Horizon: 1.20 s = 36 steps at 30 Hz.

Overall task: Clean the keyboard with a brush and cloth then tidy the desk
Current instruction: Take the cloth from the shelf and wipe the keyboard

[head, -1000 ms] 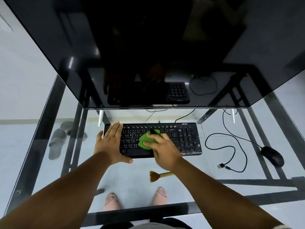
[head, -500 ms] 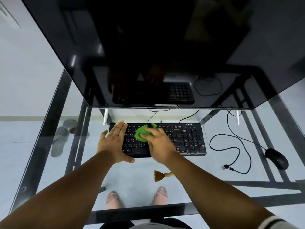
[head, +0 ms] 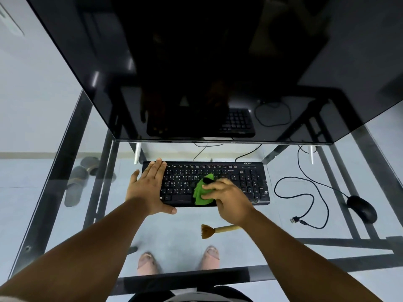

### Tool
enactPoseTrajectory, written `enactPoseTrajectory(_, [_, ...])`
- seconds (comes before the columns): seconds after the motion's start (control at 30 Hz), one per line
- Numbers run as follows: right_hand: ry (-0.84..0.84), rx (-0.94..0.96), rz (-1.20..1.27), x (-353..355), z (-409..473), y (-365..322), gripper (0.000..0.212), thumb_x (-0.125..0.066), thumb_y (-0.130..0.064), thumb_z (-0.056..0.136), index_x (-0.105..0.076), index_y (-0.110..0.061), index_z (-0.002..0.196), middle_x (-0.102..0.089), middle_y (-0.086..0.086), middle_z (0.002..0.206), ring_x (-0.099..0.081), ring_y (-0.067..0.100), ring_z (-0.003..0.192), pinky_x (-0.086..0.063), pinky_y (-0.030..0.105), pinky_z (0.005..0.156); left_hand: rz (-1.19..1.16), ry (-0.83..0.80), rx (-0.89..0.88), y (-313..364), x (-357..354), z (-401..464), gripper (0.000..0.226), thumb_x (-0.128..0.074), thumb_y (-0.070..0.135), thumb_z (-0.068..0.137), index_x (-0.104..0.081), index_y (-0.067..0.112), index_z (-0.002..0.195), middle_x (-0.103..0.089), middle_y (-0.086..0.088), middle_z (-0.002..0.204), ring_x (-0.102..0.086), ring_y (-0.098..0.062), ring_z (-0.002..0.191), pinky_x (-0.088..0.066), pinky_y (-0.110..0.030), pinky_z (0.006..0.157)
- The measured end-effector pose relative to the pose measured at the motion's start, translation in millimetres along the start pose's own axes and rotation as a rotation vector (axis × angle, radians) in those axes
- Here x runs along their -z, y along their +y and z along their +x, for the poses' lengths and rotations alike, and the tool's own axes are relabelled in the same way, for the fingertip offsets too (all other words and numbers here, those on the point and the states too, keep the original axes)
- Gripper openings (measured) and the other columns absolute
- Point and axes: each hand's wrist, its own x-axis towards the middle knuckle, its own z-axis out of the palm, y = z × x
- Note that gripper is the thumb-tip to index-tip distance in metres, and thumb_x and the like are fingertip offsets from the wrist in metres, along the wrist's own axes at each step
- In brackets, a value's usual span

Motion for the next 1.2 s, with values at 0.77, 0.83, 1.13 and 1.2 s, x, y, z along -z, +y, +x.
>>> enactPoseTrajectory(0.77, [0.176, 0.017, -0.145, 25, -52, 54, 0.038, -0.072, 0.004, 0.062, -0.080, -0.029, 0.078, -0.071, -0.012, 0.109, -0.054, 0.021, 0.102, -0.055, 0.041, 0.077, -0.016, -0.042, 0.092, 17, 6, 0, 0.149, -0.077, 0.073, 0.043, 0.011, 0.022, 0.152, 0.014, 0.006, 0.162, 0.010, -0.013, 0.149, -0.001, -0.048, 0.119])
enactPoseTrajectory(0.83, [0.188, 0.027, -0.145, 22, -49, 49, 0.037, -0.072, 0.003, 0.062, -0.080, -0.029, 0.079, -0.071, -0.012, 0.109, -0.051, 0.020, 0.103, -0.054, 0.042, 0.080, -0.023, -0.047, 0.099, 17, 6, 0, 0.150, -0.079, 0.071, 0.043, 0.011, 0.021, 0.152, 0.014, 0.006, 0.162, 0.010, -0.013, 0.149, -0.001, -0.049, 0.119])
enactPoseTrajectory(1.13, [-0.026, 0.239, -0.306, 1, -16, -3, 0.039, -0.072, -0.004, 0.061, -0.077, -0.036, 0.084, -0.064, -0.011, 0.122, -0.046, 0.021, 0.115, -0.043, 0.040, 0.083, -0.010, -0.045, 0.106, 18, 5, 2, 0.150, -0.080, 0.070, 0.043, 0.010, 0.021, 0.153, 0.012, 0.005, 0.162, 0.009, -0.014, 0.149, -0.001, -0.050, 0.119])
enactPoseTrajectory(1.2, [-0.031, 0.251, -0.376, 8, -28, 12, 0.035, -0.071, -0.006, 0.062, -0.076, -0.035, 0.081, -0.063, -0.012, 0.123, -0.047, 0.022, 0.115, -0.040, 0.038, 0.082, -0.013, -0.045, 0.102, 18, 4, 2, 0.150, -0.080, 0.070, 0.043, 0.010, 0.021, 0.152, 0.013, 0.005, 0.162, 0.010, -0.014, 0.149, 0.000, -0.049, 0.119])
